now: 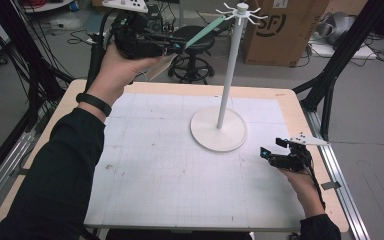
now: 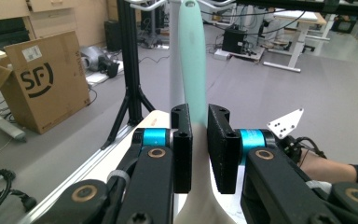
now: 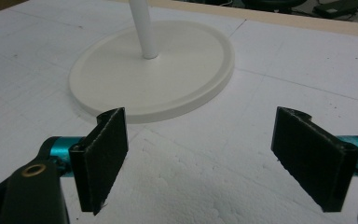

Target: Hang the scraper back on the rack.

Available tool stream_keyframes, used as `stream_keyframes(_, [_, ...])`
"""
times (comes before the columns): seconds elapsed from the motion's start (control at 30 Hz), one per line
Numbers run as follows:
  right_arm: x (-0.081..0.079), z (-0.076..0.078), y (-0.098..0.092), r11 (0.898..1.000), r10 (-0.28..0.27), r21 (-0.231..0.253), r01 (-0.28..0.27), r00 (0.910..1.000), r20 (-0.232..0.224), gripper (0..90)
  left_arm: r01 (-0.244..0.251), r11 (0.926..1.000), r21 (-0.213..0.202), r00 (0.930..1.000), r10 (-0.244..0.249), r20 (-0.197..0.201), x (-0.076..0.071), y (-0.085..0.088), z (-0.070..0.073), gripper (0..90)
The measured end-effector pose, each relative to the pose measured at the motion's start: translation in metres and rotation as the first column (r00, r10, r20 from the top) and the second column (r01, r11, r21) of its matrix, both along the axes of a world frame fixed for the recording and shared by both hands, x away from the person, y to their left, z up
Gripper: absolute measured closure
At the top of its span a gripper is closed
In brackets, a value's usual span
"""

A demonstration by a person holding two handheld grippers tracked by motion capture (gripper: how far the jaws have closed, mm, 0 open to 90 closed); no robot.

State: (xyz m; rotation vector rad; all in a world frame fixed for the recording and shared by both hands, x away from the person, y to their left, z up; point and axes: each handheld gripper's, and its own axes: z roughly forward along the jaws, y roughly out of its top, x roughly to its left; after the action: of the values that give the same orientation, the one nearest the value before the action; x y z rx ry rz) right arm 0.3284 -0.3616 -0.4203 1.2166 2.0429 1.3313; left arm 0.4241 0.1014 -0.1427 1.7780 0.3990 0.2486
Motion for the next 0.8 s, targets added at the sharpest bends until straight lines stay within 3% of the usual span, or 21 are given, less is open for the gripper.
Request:
stream_keyframes(0.27, [0.000,0.000,0.000,1.000,-0.001,0.000,0.001,1.0000,0.000,17.7,-0.010,0.9998,0.016,0.9999,0.010,0.003,0.005,-0.009,-0.007,78.9])
stream_keyframes(0.33, [0.000,0.000,0.000,1.000,0.000,0.000,0.000,1.0000,0.002,17.7,-0.002,1.0000,0.002,0.9999,0.002,-0.016,0.004,-0.008,-0.010,67.0])
stream_keyframes(0.43, [0.001,-0.001,0.000,1.000,0.002,0.002,-0.002,1.0000,0.001,17.7,0.010,0.9999,-0.004,0.9999,-0.010,-0.001,-0.001,0.001,-0.018,52.0])
stream_keyframes(0.6, [0.001,-0.001,0.003,1.000,0.013,-0.008,-0.013,0.9999,0.001,17.7,-0.004,0.9999,0.009,1.0000,0.004,-0.005,-0.018,0.029,-0.049,38.5])
stream_keyframes(0.8, [0.002,-0.002,0.004,1.000,0.015,-0.013,-0.015,0.9999,-0.004,17.7,-0.036,0.9991,0.021,0.9993,0.036,-0.008,-0.049,0.077,-0.103,29.1])
